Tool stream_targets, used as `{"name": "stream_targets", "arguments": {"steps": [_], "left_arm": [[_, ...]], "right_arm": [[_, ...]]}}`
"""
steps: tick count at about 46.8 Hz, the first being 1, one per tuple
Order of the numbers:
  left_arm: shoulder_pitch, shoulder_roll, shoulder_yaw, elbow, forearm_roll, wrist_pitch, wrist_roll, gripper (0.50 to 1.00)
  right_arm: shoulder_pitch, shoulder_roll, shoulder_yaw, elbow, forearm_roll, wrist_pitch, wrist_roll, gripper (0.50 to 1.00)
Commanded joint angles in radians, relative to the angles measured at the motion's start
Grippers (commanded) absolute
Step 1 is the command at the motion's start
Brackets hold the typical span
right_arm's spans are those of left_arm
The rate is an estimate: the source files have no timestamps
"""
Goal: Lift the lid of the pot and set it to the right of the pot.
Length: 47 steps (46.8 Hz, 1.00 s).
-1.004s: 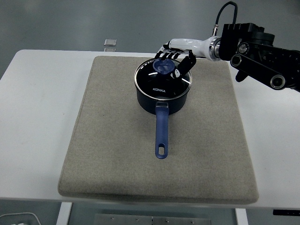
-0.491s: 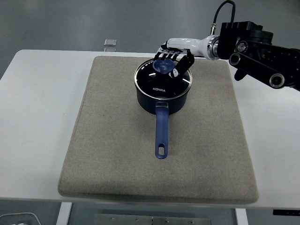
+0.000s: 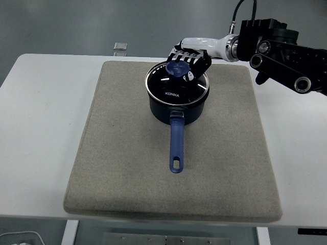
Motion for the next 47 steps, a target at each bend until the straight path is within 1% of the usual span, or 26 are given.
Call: {"name": "stream_targets", "arguments": {"steps": [1,11,19,32,38,47], "left_arm": [[0.0,0.0,0.0,0.0,0.0,-0.001,0.0,1.0],[0.0,0.0,0.0,0.0,0.0,0.001,0.0,1.0],[0.0,0.0,0.0,0.0,0.0,0.001,0.0,1.0],[0.0,0.0,0.0,0.0,0.0,-0.001,0.0,1.0],[0.0,0.0,0.0,0.0,0.0,0.001,0.0,1.0],[0.0,0.0,0.0,0.0,0.0,-0.001,0.0,1.0]], "right_arm": [[0.006,-0.002,0.002,-0.001,0.001,0.0,-0.001,0.568],[0.013,-0.028,0.008,-0.007,0.018,0.0,0.001,0.552],[0.013,-0.103,0.015,-0.009,0.021,0.001,0.001,0.549],[0.0,-0.189,0.014,-0.01,0.021,0.001,0.001,0.543],[-0.007,-0.21,0.012,-0.015,0.021,-0.003,0.001,0.541],[-0.056,-0.23,0.015,-0.048,0.021,-0.012,0.001,0.535]]}}
